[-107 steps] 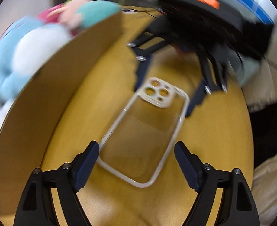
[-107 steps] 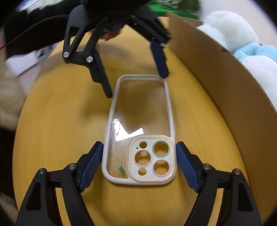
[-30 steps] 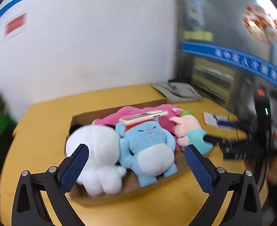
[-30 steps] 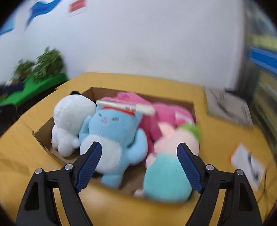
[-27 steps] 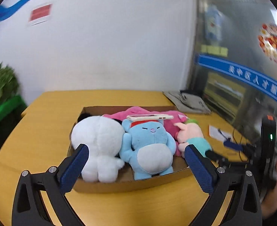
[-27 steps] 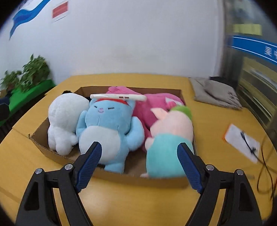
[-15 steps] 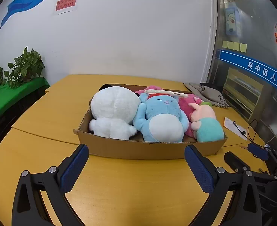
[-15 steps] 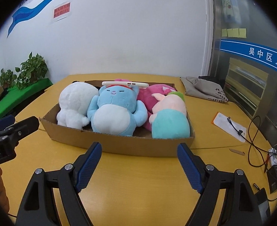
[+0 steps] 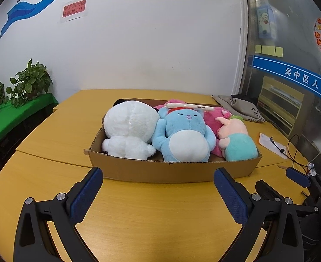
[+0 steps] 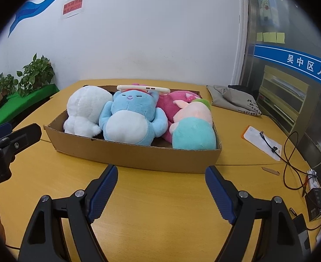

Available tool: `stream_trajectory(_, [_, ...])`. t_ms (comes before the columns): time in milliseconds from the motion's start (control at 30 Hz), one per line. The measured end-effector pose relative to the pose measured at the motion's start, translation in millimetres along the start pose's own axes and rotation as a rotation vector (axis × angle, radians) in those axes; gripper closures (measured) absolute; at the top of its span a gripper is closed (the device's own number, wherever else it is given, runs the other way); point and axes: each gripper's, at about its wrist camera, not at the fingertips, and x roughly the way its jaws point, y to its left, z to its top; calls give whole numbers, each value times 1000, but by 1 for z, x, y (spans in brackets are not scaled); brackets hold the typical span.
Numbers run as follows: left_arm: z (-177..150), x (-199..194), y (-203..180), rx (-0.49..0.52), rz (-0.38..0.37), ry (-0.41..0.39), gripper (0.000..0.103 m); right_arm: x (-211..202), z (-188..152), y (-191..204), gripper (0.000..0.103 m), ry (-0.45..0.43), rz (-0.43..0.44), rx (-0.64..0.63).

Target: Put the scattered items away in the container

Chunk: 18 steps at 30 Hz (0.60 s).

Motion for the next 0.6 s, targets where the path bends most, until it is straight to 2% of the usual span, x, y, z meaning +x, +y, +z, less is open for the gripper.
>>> stream_trajectory(367, [-3,15,-8,18,-31,50,0,6,-5,-4,21,2,-47,14])
stream_trajectory(600, [-10,19,-7,25,-16,64,0,12,-8,-3,21,3,-39,30])
